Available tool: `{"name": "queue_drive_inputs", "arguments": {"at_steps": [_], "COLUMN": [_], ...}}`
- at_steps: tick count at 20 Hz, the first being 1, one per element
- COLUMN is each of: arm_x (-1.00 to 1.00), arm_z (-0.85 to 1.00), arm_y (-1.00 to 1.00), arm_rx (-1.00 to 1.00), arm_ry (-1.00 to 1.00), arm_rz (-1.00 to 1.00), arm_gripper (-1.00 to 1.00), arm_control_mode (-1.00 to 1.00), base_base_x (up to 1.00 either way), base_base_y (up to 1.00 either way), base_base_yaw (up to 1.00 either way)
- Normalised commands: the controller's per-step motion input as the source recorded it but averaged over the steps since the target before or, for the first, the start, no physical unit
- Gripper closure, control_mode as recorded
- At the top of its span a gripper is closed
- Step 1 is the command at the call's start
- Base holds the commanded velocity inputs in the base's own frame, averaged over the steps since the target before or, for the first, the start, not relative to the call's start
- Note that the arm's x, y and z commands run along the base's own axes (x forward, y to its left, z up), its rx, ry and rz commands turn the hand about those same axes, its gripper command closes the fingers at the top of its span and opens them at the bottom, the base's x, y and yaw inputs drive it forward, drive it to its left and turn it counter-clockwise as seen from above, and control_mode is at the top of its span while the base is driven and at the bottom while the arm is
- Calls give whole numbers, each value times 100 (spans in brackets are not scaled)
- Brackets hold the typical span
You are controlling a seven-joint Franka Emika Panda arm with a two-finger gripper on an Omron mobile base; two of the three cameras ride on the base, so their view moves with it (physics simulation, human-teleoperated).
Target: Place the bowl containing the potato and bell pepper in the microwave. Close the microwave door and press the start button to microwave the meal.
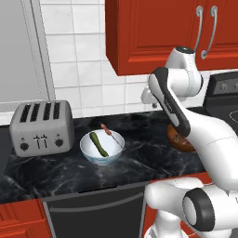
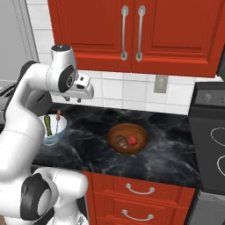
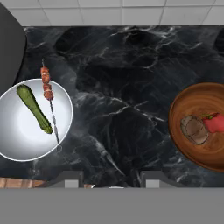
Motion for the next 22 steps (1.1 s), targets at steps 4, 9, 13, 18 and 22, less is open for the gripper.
{"name": "queue_drive_inputs", "arguments": {"at_steps": [4, 9, 13, 18, 22], "arm_x": [-19, -52, -61, -63, -59], "arm_z": [0, -6, -15, -22, -26], "arm_y": [-6, -31, -46, -50, -52], "arm_rx": [0, 3, 4, 6, 6], "arm_ry": [-1, -1, -3, -4, -4], "arm_rz": [-2, -11, -16, -20, -27], "arm_gripper": [-100, -100, -100, -100, -100], "arm_control_mode": [-100, -100, -100, -100, -100], "base_base_x": [0, 0, 0, 0, 0], "base_base_y": [0, 0, 0, 0, 0], "base_base_yaw": [0, 0, 0, 0, 0]}}
